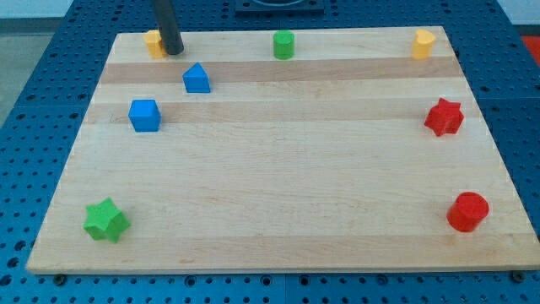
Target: Move the green circle and heart diagonally to each other
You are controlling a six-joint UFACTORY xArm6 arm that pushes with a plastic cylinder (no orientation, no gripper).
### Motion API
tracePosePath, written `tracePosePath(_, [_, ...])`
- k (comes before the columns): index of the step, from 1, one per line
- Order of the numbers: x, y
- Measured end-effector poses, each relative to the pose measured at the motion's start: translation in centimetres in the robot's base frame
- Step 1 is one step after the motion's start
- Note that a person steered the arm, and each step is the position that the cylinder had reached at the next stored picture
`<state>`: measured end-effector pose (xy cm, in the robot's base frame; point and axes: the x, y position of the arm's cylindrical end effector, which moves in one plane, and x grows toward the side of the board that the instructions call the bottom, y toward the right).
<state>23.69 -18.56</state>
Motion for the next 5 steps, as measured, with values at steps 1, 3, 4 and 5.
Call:
tracePosePath(1, [0.0, 0.0])
tracePosePath(3, [-1.5, 4.8])
tracePosePath(4, [-3.1, 8.6])
tracePosePath(5, [-3.4, 12.8])
